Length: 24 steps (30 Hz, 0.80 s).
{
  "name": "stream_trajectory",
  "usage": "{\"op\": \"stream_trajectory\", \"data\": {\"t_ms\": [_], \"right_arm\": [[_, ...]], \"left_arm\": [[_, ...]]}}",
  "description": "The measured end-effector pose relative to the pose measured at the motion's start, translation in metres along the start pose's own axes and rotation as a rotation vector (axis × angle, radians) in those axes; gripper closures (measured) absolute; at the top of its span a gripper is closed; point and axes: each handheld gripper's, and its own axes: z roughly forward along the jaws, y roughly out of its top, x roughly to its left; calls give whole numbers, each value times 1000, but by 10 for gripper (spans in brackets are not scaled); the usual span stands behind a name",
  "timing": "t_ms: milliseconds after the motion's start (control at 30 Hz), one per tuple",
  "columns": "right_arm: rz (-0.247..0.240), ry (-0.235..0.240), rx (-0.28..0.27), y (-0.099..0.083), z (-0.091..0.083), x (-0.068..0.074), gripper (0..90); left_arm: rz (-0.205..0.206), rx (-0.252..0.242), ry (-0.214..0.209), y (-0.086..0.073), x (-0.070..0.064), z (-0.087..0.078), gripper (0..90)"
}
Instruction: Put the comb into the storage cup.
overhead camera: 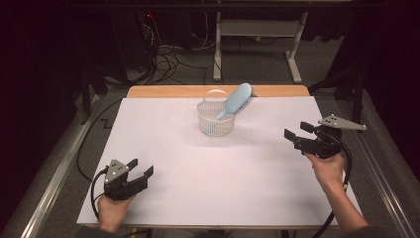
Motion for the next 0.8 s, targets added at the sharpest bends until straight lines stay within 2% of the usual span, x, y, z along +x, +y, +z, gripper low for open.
{"op": "stream_trajectory", "data": {"t_ms": [800], "right_arm": [[3,0,-18,-8,-15,-1,284]], "left_arm": [[-4,-2,-4,0,0,0,356]]}}
